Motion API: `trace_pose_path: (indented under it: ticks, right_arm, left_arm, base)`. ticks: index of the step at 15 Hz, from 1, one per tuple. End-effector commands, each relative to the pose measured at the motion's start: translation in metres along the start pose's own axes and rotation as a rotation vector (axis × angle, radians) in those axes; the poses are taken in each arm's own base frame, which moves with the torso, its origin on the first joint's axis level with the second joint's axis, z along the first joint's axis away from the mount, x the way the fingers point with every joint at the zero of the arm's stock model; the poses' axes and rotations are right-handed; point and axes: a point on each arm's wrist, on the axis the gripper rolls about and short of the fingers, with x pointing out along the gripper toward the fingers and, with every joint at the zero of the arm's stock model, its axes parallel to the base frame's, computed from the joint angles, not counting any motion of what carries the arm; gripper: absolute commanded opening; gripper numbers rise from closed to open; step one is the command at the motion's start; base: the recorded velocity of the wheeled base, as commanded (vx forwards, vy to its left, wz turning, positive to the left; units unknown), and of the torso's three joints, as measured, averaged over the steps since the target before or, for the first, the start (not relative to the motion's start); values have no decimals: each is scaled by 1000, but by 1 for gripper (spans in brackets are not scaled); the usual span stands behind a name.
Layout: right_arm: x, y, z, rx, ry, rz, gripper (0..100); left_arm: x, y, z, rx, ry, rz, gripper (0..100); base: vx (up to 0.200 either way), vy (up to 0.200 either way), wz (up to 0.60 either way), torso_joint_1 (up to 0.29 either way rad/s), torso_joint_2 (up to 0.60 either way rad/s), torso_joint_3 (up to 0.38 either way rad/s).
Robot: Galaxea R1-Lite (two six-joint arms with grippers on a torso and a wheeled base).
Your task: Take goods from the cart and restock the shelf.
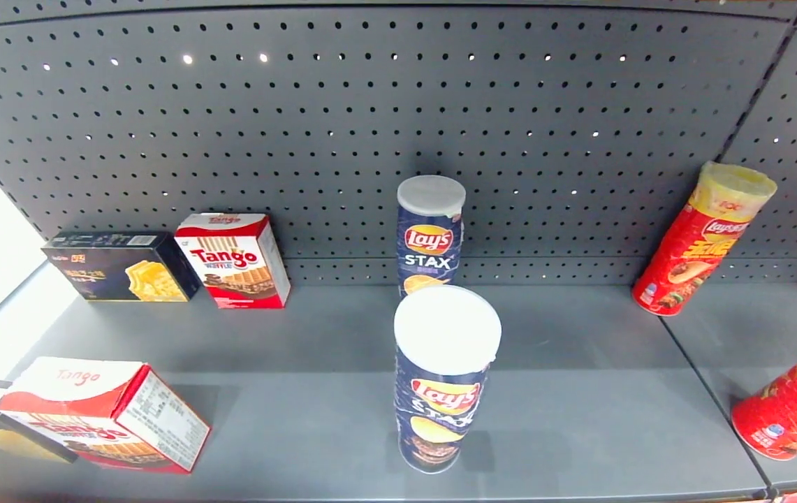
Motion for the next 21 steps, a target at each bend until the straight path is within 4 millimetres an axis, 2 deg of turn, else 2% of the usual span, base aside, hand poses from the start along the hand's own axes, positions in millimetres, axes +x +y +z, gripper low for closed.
trace_pose_path:
  ticks: [1,10,12,21]
  right_arm:
    - [0,0,0,0,1,0,100]
    - [0,0,0,0,1,-1,100]
    - [0,0,0,0,1,2,100]
    - [0,0,0,0,1,-1,100]
  left_arm:
    - [0,0,0,1,1,-1,100]
    - [0,0,0,3,2,-4,100]
    - [0,0,0,1,2,-4,100]
    - [0,0,0,1,2,-2,100]
  base:
    - [0,0,0,0,0,0]
    - [-22,0,0,0,0,0]
    - [-200,0,0,0,-2,2]
    - [0,0,0,0,0,0]
